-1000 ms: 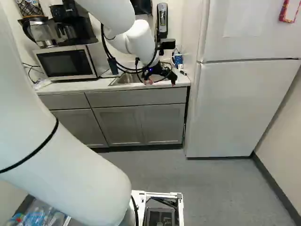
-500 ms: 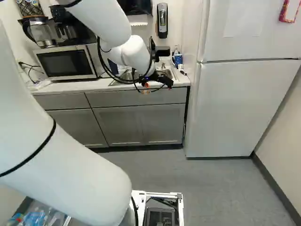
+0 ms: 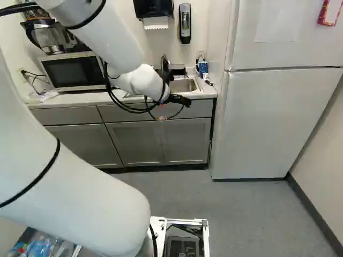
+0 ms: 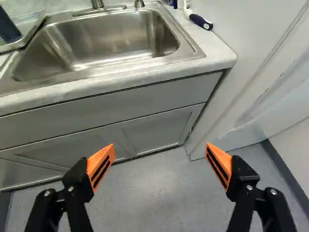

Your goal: Rinse the cup and place it in the tray

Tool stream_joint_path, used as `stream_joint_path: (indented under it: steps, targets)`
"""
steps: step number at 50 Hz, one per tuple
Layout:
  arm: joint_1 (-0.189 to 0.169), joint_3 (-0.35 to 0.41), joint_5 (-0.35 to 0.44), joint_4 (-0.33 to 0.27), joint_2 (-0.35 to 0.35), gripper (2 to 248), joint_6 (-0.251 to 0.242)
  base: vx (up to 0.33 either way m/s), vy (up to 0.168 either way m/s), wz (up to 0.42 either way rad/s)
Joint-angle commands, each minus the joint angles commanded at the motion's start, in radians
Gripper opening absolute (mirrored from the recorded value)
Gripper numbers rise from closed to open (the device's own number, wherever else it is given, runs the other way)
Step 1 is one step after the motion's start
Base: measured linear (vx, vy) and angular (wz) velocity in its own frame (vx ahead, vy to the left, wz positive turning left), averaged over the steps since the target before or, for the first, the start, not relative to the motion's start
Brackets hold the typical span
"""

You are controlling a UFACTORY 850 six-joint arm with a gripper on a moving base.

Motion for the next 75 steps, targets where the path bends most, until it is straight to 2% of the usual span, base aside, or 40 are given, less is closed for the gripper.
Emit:
stream_joint_path:
  steps: [19,38,56,75]
  targets:
    - [0.053,0.147,0.215,-0.014,0.027,247,0.014,0.000,0.000,0.000]
    - [0.097,0.267,0.391,-0.026,0.050,247,0.025,0.000,0.000,0.000]
    - [0.130,0.356,0.521,-0.035,0.067,247,0.033,0.000,0.000,0.000]
    - [0.154,0.422,0.618,-0.041,0.079,247,0.040,0.000,0.000,0.000]
